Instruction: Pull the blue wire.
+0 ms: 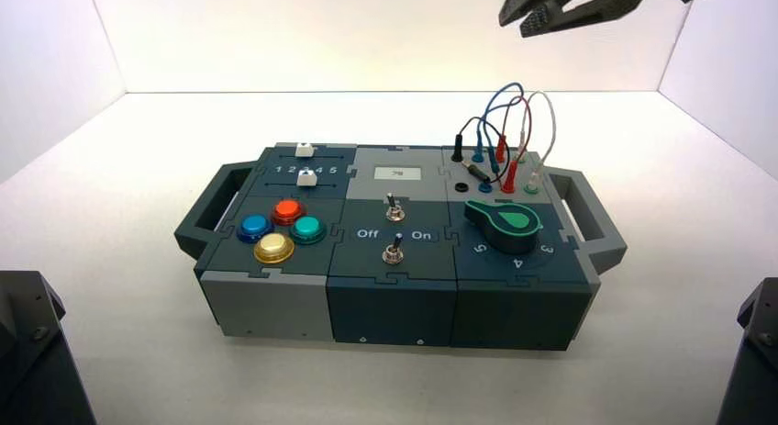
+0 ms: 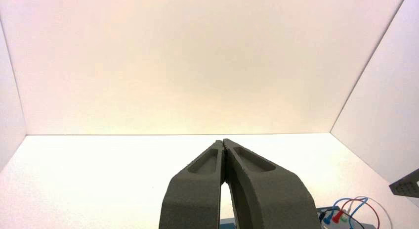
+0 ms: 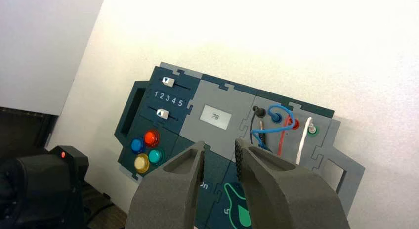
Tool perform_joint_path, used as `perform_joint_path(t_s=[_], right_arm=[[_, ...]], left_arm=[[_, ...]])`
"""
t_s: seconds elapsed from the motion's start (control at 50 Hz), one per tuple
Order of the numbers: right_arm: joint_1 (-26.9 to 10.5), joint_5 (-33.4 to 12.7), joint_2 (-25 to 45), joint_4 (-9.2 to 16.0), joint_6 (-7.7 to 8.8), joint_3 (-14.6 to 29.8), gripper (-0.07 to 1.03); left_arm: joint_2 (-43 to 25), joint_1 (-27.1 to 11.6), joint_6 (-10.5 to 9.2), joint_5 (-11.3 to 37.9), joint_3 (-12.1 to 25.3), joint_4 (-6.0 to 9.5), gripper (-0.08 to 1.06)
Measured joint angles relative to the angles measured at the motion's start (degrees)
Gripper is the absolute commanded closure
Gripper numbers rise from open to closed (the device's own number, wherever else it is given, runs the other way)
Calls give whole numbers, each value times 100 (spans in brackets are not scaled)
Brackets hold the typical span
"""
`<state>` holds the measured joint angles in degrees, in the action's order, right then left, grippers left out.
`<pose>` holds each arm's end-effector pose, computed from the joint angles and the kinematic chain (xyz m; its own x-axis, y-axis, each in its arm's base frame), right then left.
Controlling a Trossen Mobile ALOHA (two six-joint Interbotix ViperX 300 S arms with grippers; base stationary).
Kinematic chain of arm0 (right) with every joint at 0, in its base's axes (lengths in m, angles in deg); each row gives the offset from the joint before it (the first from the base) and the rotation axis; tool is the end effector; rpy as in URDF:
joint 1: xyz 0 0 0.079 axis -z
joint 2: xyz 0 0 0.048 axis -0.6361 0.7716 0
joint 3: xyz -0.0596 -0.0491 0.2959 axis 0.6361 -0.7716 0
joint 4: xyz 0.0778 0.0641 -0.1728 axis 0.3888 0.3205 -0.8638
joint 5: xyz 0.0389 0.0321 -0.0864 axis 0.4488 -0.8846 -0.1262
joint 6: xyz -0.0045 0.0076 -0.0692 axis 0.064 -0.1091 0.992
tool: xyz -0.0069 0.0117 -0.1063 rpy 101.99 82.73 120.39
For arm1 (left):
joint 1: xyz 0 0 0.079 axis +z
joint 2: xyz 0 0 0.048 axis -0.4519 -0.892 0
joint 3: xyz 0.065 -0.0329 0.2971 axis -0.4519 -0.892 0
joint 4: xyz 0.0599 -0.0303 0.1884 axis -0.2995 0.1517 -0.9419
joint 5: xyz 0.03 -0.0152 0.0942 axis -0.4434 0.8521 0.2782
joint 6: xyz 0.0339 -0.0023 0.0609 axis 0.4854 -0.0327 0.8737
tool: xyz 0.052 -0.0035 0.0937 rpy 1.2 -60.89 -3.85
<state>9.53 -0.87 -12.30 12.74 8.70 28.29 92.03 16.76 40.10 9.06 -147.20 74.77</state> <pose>0.2064 0.1669 0.1753 0.4569 0.5339 -0.7115 -0.3165 0.8451 0.4309 0.1583 -0.0502 0.2496 0.9502 -0.2937 -0.1043 0.2687 0.9415 -0.2035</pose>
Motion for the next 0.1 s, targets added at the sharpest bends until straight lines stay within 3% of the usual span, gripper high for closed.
perform_joint_path(t_s=[0.1], right_arm=[[0, 35, -105, -18, 0, -62, 61]], left_arm=[[0, -9, -9, 0, 0, 9, 101]])
